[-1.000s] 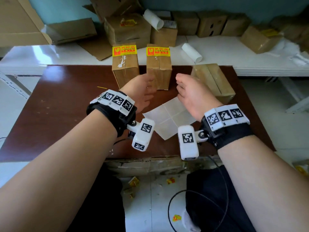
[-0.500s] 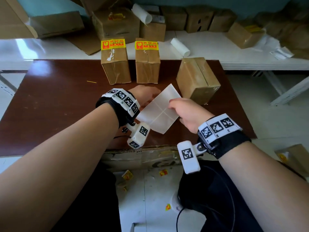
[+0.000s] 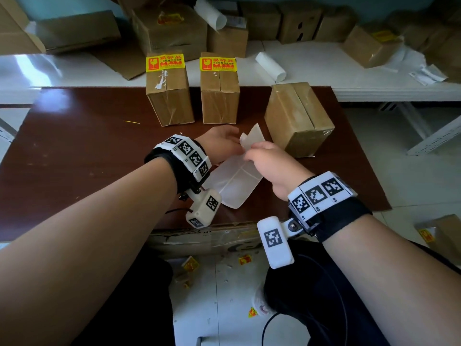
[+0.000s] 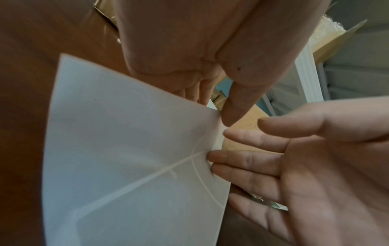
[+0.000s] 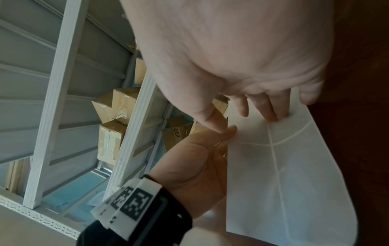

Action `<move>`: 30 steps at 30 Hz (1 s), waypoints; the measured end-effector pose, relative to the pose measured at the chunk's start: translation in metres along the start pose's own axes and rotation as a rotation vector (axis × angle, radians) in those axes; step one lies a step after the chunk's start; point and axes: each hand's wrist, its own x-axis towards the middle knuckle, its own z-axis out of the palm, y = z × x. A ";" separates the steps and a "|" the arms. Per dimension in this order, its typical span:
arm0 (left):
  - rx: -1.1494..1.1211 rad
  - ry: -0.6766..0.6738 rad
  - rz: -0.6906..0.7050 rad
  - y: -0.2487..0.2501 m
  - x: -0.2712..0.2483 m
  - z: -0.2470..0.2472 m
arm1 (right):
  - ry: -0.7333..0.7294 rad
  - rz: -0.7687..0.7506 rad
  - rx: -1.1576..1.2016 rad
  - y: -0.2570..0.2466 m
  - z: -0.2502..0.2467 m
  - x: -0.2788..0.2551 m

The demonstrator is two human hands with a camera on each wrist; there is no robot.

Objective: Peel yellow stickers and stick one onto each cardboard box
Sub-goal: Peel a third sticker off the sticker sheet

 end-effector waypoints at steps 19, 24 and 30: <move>0.098 0.190 0.254 0.001 0.012 0.007 | 0.002 -0.035 0.047 -0.005 -0.007 -0.007; 0.225 0.220 0.310 0.002 0.008 0.008 | 0.014 -0.044 0.078 -0.005 -0.004 -0.007; 0.374 0.269 0.367 0.009 -0.001 0.001 | 0.024 -0.046 0.084 -0.005 -0.009 -0.007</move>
